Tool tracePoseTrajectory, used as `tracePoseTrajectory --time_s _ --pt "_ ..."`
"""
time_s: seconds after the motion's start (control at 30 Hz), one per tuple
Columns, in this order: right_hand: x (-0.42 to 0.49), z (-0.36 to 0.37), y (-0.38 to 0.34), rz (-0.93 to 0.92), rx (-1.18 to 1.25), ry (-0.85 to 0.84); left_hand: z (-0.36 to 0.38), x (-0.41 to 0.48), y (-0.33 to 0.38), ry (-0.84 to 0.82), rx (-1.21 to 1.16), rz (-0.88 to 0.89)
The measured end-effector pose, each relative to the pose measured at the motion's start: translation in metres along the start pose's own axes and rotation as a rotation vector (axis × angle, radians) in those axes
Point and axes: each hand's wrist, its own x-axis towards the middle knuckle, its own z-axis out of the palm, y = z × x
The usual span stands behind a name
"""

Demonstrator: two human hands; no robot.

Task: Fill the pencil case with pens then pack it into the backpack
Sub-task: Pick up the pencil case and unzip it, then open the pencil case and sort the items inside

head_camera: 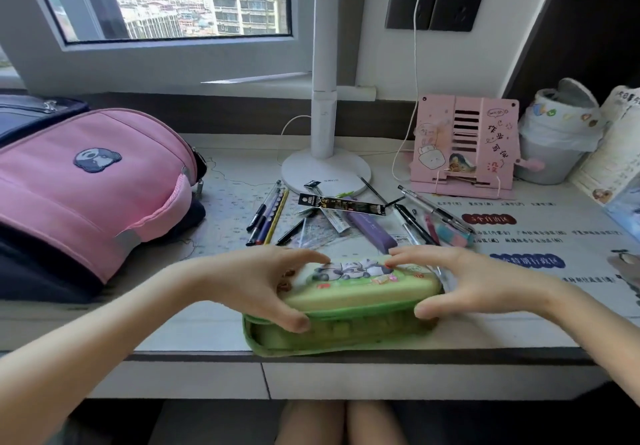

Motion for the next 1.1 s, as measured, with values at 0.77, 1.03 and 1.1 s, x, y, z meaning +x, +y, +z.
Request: tracePoseTrajectory --time_s 0.77,1.03,1.1 --pt "0.064 -0.027 -0.008 0.099 0.327 0.138 0.076 -0.016 -0.046 0.780 -0.594 -0.093" --pt "0.084 -0.005 -0.014 0.051 0.176 -0.033 0.028 0.003 -0.047 0.812 -0.330 -0.031" --pt "0.093 -0.008 -0.024 0.025 0.174 -0.064 0.029 0.003 -0.045 0.866 -0.226 -0.010"
